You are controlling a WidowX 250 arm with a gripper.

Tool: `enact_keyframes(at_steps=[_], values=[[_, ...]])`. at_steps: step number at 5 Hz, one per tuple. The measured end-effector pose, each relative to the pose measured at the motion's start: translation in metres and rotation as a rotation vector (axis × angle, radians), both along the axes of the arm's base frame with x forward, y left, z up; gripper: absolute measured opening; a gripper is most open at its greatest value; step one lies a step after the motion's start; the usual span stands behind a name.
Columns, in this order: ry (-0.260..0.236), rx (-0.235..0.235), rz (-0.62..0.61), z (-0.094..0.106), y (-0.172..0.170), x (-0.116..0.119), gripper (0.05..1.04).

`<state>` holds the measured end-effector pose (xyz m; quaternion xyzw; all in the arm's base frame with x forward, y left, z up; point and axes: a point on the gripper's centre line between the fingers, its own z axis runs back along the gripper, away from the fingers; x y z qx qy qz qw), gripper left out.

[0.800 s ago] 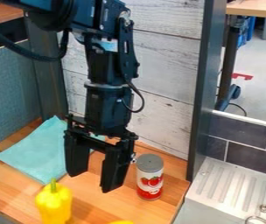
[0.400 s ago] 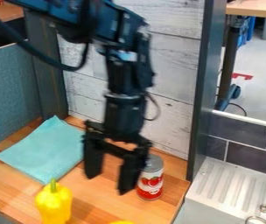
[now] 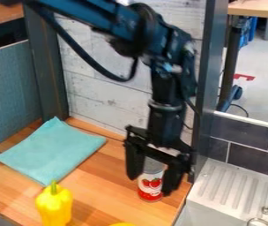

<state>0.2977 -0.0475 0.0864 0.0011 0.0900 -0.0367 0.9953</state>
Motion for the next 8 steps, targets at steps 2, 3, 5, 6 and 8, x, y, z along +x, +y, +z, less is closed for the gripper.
enact_keyframes(at_steps=[2, 3, 5, 6, 8], values=[[-0.023, -0.032, -0.049, -0.022, -0.011, 0.038, 1.000], [-0.016, -0.050, -0.072, -0.031, -0.015, 0.050, 1.000], [-0.019, -0.089, -0.088, -0.041, -0.021, 0.059, 1.000], [-0.002, -0.086, -0.075, -0.045, -0.019, 0.057, 1.000], [0.063, -0.029, 0.033, -0.054, 0.036, 0.033, 0.999]])
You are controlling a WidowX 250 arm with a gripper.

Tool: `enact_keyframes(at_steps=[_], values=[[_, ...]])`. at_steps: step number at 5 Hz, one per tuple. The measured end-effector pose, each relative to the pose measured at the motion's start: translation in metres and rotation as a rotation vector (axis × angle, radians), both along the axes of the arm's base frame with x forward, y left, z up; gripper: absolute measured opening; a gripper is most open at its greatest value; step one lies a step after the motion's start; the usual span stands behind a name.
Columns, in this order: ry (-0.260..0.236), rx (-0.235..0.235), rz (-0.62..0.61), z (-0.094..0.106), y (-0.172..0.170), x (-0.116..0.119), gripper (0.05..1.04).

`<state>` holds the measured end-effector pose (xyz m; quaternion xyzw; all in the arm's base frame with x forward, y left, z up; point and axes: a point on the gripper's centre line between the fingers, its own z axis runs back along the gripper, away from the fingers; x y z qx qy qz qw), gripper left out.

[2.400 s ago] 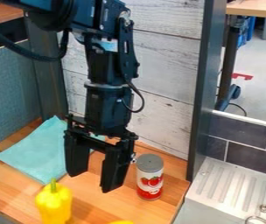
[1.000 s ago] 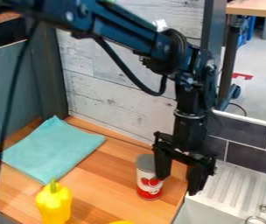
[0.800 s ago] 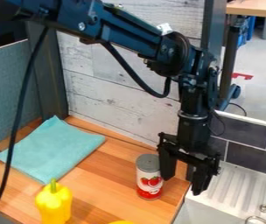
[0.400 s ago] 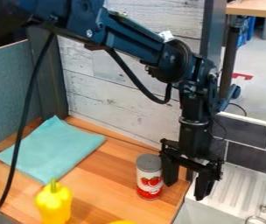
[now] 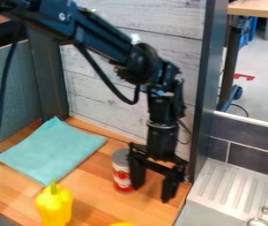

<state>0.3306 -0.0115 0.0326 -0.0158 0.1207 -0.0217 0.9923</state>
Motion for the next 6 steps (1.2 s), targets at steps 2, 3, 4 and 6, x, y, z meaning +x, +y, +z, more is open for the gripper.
enact_keyframes(at_steps=[2, 3, 4, 6], values=[[0.024, 0.031, 0.084, -0.004, 0.066, -0.025, 1.000], [-0.027, 0.004, 0.068, -0.004, 0.073, -0.020, 1.000], [-0.067, -0.018, 0.055, -0.005, 0.070, -0.014, 1.000], [-0.103, -0.012, 0.097, 0.013, 0.066, -0.026, 1.000]])
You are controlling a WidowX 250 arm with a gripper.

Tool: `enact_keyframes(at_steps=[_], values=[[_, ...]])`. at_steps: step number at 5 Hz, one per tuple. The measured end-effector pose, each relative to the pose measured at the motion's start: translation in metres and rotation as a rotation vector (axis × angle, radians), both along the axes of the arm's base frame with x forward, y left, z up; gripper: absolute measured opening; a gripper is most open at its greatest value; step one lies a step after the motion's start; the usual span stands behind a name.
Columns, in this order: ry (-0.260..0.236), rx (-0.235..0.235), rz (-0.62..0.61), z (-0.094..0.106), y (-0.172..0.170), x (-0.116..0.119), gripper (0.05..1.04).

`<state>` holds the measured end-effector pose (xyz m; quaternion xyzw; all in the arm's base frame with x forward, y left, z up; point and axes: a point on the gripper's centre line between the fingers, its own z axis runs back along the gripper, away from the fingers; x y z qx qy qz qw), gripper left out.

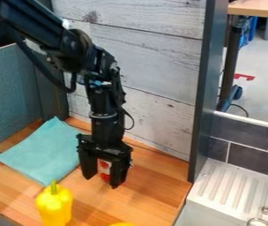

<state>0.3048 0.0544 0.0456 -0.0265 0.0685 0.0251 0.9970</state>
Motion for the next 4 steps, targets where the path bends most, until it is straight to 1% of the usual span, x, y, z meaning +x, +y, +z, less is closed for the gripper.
enact_keyframes(at_steps=[1, 2, 3, 4], values=[[0.014, 0.039, 0.083, 0.021, -0.005, -0.026, 1.000], [0.075, 0.051, 0.072, 0.042, -0.030, -0.052, 1.000], [0.039, 0.061, 0.078, 0.061, -0.043, -0.071, 1.000], [0.019, 0.075, 0.063, 0.077, -0.063, -0.079, 1.000]])
